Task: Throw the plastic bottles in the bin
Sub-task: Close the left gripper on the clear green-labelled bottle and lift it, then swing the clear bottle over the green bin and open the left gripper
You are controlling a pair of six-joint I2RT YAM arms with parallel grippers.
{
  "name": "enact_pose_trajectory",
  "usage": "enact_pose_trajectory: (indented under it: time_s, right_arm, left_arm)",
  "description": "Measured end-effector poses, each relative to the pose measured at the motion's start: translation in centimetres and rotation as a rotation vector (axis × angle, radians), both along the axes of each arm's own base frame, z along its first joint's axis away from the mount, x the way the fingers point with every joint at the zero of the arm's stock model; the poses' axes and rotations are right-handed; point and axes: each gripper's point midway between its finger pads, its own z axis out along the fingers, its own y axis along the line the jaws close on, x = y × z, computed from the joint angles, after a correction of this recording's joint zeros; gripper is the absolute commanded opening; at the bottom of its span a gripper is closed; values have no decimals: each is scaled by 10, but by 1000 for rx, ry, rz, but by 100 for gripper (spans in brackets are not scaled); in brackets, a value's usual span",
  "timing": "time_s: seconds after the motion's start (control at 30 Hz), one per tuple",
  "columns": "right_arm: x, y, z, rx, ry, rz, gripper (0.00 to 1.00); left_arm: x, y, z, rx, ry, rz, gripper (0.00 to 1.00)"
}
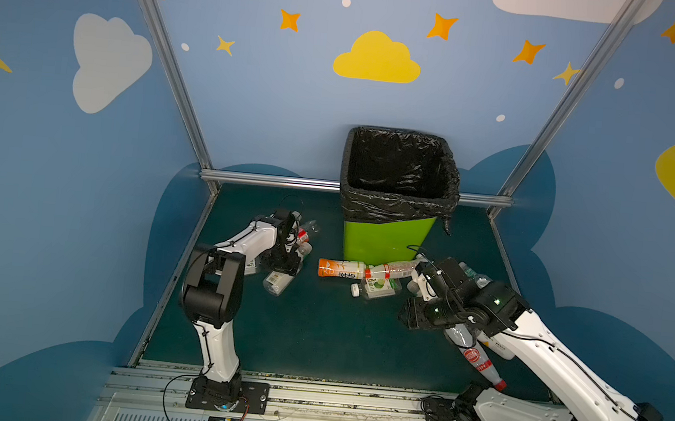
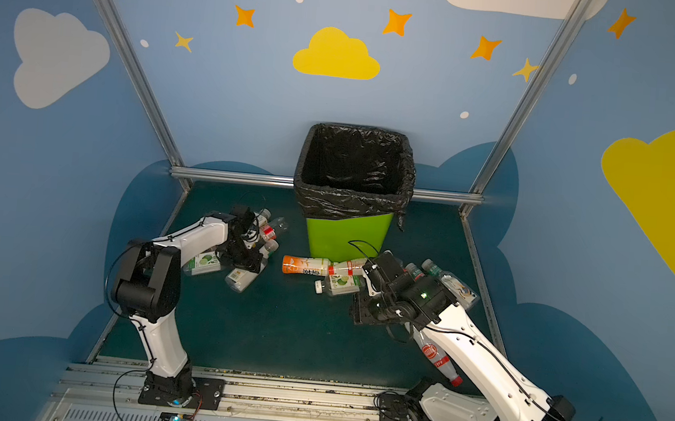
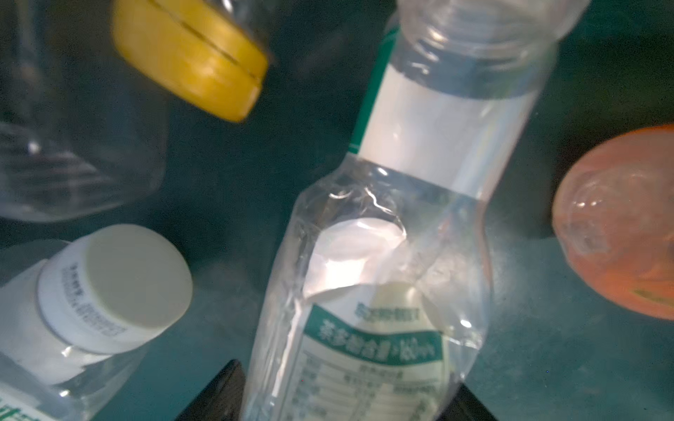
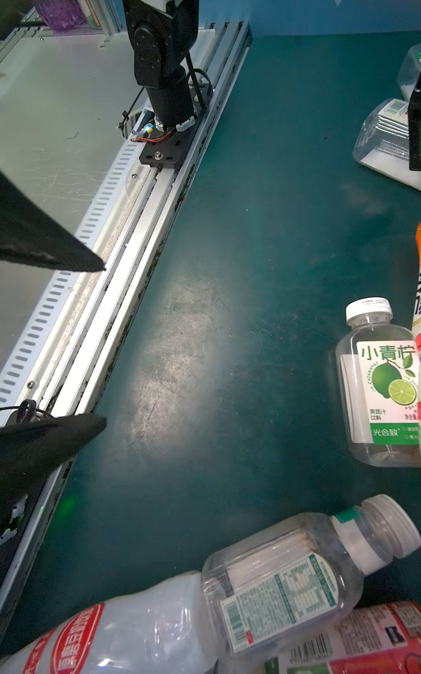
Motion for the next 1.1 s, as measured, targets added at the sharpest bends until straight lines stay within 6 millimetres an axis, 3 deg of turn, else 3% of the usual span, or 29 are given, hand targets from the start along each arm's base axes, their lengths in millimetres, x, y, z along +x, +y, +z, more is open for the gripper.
enact_pose_trajectory:
  time_s: [0.03, 0.1, 0.2, 0.23, 0.57, 0.77, 1.1]
  right_arm:
    - [0, 0, 0, 0, -2, -1, 63]
    - [0, -2, 2, 0, -10, -3, 63]
    - [1, -3, 4, 1, -23, -6, 63]
    - [1, -4, 4, 1, -26, -7, 63]
    - [3, -3, 5, -7, -36, 2, 63]
    - [10, 4, 8, -15, -43, 25, 63]
    - [20, 18, 10, -14, -51, 80, 63]
  left_arm:
    - [-3, -1, 1, -9, 3, 6, 30]
    - [-8, -1, 4, -17, 0, 19, 25]
    - [-15, -1, 14, -31, -19, 43, 44]
    - [-18, -1, 19, -35, -30, 48, 46]
    - [-48, 2, 92, -93, -177, 116, 46]
    - [-73, 8, 157, -160, -335, 211, 46]
    - [-97, 12, 308, -377, -741, 333, 48]
